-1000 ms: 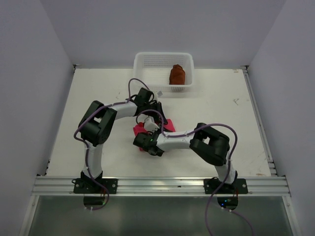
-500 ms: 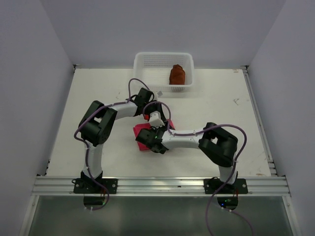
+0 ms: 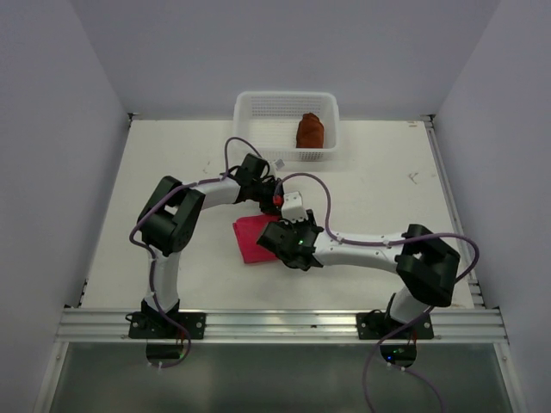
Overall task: Roll the towels
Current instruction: Roll the towel
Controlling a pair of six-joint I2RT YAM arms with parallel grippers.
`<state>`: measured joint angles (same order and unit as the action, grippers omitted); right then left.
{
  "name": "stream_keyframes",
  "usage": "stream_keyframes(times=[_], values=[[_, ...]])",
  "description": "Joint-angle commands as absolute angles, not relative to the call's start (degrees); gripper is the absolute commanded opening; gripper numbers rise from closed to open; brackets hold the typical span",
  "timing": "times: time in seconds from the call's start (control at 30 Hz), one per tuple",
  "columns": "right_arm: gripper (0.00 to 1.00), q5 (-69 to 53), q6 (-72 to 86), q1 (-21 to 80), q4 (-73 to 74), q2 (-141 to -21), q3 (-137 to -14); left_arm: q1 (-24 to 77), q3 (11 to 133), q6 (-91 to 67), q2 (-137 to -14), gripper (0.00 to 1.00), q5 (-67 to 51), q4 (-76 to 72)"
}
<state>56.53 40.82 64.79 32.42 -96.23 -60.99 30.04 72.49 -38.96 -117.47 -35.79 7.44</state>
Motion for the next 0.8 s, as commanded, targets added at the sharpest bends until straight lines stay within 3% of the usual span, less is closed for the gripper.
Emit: stream_keyframes(times=[0.0,0.2,0.37,0.77], values=[[0.49,53.54,43.16,64.42,27.01,-90.54,-56.97,29.88,71.19,-37.53,-119.71,0.12,-32.17,9.93],[0.43,43.17,42.89,62.59,20.14,-81.92,-50.20,29.88,71.28,-37.35,-119.45,0.12,-32.08,10.11],[0.41,28.43,46.84,54.78,13.37,-77.18,-43.26,29.88,71.19,-37.18,-119.27,0.12,-31.99,10.20],[0.47,18.64,49.04,50.27,4.57,-78.92,-37.97,29.88,71.28,-37.00,-119.09,0.12,-32.08,10.28]])
